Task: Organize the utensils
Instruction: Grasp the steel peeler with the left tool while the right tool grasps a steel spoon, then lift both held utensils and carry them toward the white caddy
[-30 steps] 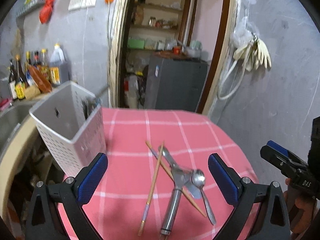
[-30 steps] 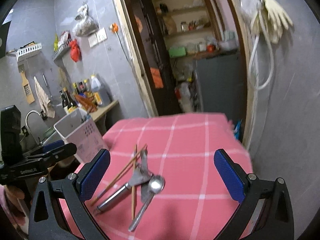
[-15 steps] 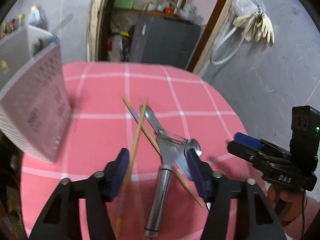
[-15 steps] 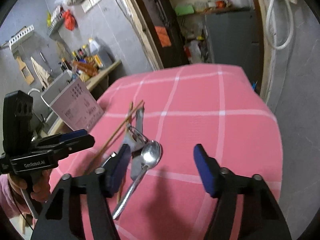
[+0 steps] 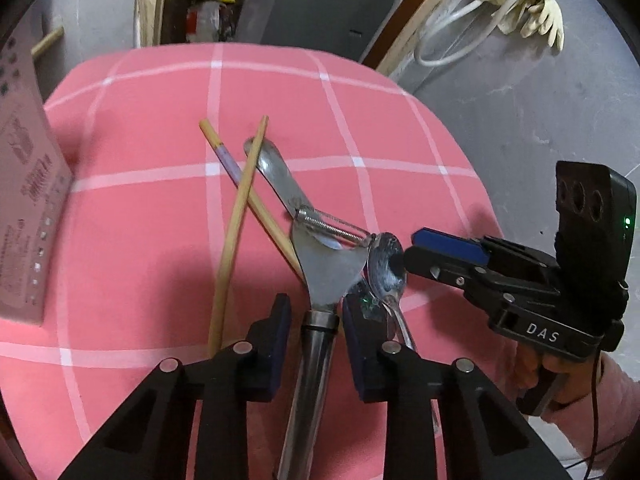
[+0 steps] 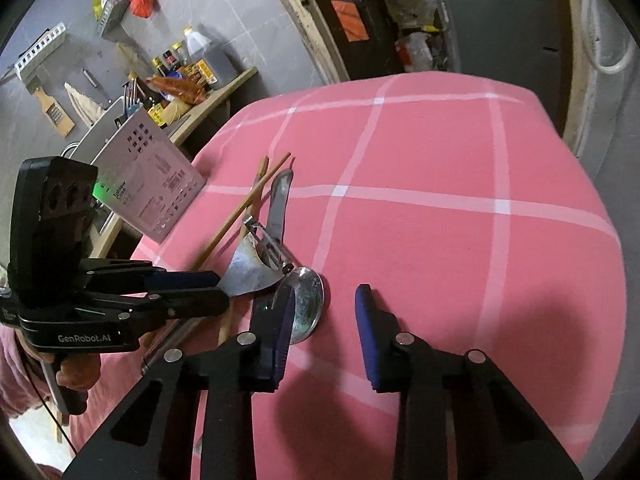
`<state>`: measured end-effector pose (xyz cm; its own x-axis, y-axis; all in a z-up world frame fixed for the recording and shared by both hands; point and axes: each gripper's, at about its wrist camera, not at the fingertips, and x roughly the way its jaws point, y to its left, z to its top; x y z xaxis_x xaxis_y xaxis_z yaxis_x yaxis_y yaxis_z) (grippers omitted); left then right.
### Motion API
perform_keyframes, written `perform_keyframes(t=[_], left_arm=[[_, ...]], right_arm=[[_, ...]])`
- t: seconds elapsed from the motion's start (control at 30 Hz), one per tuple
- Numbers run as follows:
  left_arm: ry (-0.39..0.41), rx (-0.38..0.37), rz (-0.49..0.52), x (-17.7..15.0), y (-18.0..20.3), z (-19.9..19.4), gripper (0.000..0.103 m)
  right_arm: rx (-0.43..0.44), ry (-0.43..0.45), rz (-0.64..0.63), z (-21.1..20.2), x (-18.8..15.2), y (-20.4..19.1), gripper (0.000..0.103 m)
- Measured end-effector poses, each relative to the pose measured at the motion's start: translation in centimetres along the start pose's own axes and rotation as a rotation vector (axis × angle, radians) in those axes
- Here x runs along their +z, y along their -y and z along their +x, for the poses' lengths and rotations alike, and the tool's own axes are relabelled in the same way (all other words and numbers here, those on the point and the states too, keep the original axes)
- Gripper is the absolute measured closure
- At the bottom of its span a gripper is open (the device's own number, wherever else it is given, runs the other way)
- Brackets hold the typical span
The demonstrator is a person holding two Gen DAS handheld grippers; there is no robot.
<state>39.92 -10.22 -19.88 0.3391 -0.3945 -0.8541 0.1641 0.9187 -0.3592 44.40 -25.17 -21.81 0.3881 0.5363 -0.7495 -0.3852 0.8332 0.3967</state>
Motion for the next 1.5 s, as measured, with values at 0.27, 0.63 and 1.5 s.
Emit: perform_keyframes(t=[0.27, 0.63, 1.5], left_arm=[[-0.050, -0.003, 0.017, 0.8, 0.5, 0.9, 0.081], [-0.060, 0.001, -0.001, 0.9, 0.1, 0.2, 0.085], [0.191, 0.033, 0.010, -2.0, 1.2, -7.3, 0.085]], right_arm=[[0.040, -0.056, -0.030, 1.3, 1.1, 0.0, 0.079], [0.183, -0.128, 0.080, 2.4, 1.5, 2.0, 0.090], [0.020, 0.081, 0.075, -4.5, -1.4, -3.3, 0.101]])
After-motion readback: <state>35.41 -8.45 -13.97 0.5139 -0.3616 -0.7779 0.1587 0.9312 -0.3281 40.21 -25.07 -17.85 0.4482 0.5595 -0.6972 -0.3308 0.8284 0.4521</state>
